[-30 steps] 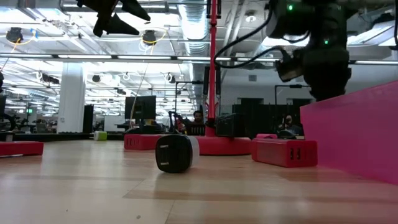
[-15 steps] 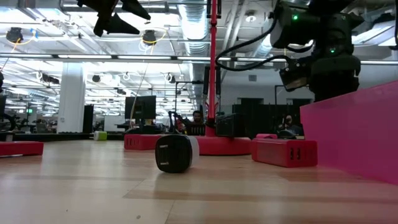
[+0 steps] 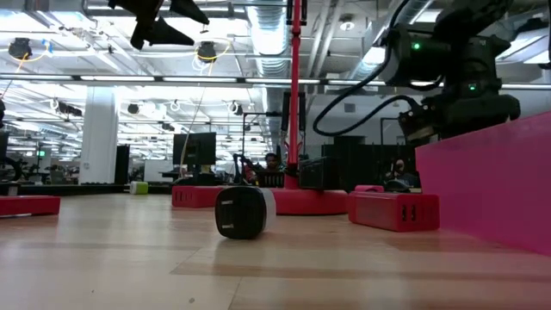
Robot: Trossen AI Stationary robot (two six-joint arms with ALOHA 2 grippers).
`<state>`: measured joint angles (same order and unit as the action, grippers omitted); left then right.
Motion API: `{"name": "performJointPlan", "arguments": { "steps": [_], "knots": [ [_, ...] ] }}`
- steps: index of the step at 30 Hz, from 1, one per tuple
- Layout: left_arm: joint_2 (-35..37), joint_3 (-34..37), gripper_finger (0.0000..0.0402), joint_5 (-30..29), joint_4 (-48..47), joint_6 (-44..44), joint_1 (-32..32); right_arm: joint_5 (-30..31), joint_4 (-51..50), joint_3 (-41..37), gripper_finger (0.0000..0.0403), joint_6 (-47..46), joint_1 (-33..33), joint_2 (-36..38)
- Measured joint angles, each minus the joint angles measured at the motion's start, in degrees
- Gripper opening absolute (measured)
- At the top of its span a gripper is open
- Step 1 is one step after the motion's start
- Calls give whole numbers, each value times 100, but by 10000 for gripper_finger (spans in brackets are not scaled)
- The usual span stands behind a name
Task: Pick & Place Office items
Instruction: Put the right black digital timer into the black bin
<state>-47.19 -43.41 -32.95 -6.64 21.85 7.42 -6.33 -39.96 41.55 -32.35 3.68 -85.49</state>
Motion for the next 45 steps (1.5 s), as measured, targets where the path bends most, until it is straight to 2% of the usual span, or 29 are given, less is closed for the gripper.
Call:
{"name": "performJointPlan", "arguments": {
  "steps": [5,11,15,18,22,25,28,30,33,39,45],
  "knots": [
    [1,-1,285,0,190,-2,0,46,339,-101,260,-3,-369,8],
    [1,1,285,0,255,0,0,507,545,-119,260,-51,-1173,7],
    [1,1,285,0,309,0,0,508,690,-72,260,37,-1624,38],
    [1,1,285,0,302,0,0,340,628,-41,260,355,-1567,198],
    [1,1,285,-1,302,0,0,93,659,-21,260,701,-1154,613],
    [1,1,285,-1,302,-2,0,335,773,-16,260,1419,-808,830],
    [1,1,285,-75,305,-8,0,572,812,-15,260,2390,-556,821],
    [1,1,285,-122,307,-15,0,649,905,-15,260,2661,-482,721],
    [1,1,285,-131,307,-15,0,757,1068,-15,260,2710,-501,479],
    [1,-1,285,-131,317,-11,0,967,1407,-15,260,2199,-777,44],
    [1,1,285,-129,315,-15,0,1084,1534,-10,260,2047,-942,-79]
  ]
}}
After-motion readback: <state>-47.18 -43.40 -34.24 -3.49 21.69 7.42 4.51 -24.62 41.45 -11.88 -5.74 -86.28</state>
